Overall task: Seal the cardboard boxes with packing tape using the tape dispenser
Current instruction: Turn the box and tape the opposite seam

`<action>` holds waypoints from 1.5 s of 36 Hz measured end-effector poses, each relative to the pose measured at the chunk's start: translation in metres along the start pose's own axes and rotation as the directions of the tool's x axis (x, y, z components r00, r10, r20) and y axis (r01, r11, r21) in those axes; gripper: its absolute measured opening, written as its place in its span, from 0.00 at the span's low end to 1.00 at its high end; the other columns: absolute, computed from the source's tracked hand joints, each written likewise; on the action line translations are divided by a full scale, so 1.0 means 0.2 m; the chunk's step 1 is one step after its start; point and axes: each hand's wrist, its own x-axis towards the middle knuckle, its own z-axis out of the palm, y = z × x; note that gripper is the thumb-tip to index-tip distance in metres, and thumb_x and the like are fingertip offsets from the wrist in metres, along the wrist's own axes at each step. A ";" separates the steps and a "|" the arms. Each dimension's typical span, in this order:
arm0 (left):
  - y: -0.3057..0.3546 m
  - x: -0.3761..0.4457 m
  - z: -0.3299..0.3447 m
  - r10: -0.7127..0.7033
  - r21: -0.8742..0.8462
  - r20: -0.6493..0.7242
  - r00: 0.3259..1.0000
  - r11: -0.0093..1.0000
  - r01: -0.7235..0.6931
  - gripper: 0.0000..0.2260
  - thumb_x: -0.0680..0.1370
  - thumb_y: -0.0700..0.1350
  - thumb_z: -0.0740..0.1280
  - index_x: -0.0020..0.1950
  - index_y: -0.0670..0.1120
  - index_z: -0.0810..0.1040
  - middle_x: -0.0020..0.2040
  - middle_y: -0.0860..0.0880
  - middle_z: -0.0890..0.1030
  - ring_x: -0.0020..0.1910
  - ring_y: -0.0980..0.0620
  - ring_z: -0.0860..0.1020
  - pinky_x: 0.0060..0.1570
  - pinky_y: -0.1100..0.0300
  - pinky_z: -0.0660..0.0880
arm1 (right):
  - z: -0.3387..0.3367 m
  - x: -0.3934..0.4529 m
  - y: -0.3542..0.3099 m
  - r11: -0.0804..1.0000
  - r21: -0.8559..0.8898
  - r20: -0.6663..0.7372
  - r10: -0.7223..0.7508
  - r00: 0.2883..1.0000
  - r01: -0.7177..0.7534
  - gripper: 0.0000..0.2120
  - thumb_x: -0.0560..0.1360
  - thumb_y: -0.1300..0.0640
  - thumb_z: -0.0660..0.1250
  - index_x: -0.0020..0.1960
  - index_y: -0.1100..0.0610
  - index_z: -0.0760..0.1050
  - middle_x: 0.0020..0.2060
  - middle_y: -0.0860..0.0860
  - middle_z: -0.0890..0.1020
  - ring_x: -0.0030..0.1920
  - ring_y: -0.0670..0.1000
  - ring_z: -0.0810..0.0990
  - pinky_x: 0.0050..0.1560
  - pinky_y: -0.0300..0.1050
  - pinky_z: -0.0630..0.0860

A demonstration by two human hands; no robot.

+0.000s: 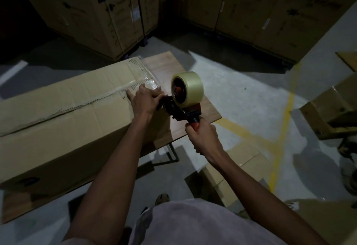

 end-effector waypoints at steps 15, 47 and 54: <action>0.01 0.00 0.00 -0.029 0.031 -0.041 0.999 0.999 0.031 0.14 0.76 0.60 0.71 0.55 0.55 0.87 0.58 0.52 0.85 0.75 0.51 0.68 0.76 0.34 0.37 | -0.13 -0.04 0.02 0.981 0.190 0.077 0.016 0.997 -0.031 0.03 0.80 0.51 0.65 0.49 0.47 0.71 0.36 0.60 0.81 0.24 0.52 0.77 0.24 0.42 0.75; -0.01 0.05 -0.04 0.031 0.098 0.037 0.999 0.995 -0.035 0.15 0.76 0.64 0.69 0.57 0.59 0.85 0.61 0.50 0.84 0.76 0.51 0.67 0.75 0.34 0.33 | -0.12 -0.08 0.01 0.980 -0.176 0.026 -0.090 0.996 0.093 0.08 0.76 0.51 0.63 0.54 0.51 0.72 0.39 0.55 0.80 0.35 0.60 0.81 0.38 0.61 0.83; -0.02 0.06 -0.04 0.045 0.103 0.058 0.997 0.993 -0.051 0.13 0.78 0.62 0.67 0.53 0.57 0.87 0.61 0.44 0.84 0.76 0.48 0.67 0.74 0.35 0.32 | -0.10 -0.06 0.02 0.934 -0.332 0.017 -0.134 0.991 0.132 0.08 0.78 0.52 0.64 0.55 0.52 0.70 0.41 0.55 0.78 0.36 0.57 0.76 0.32 0.46 0.66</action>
